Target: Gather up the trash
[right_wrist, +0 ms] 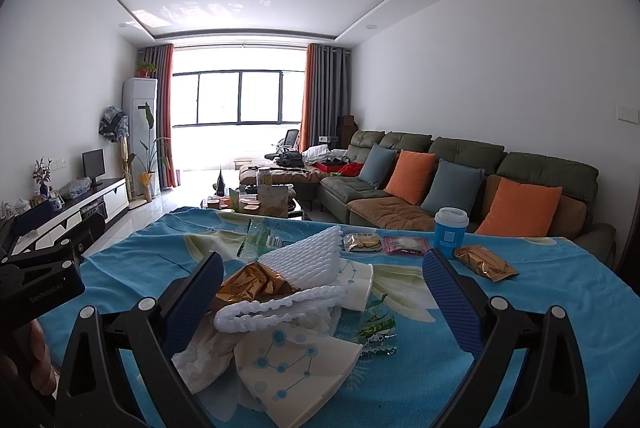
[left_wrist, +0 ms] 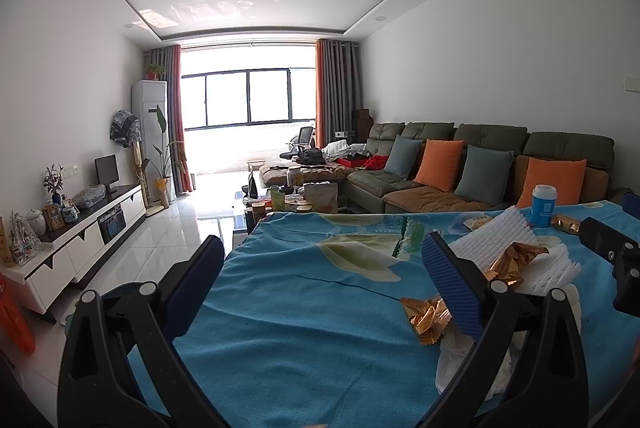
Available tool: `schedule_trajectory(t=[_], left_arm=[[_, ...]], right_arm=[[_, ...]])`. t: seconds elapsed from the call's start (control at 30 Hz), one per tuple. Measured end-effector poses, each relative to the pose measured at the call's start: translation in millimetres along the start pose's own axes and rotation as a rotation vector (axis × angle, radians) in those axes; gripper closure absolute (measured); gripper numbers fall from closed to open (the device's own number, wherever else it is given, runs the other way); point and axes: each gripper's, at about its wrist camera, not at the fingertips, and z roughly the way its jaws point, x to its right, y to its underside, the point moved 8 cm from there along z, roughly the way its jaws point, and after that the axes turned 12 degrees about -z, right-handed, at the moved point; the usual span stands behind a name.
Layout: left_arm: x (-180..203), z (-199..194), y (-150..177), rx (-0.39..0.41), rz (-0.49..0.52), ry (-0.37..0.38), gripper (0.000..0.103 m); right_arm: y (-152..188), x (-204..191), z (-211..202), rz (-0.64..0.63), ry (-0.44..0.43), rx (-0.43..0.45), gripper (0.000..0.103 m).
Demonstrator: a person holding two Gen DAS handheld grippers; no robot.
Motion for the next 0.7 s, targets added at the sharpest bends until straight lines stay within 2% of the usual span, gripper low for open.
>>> schedule_trajectory(t=[0.7], left_arm=[[3.2, -0.7, -1.3, -0.001, -0.002, 0.002, 0.006]], right_arm=[[1.3, -0.7, 1.2, 0.002, -0.003, -0.002, 0.007]])
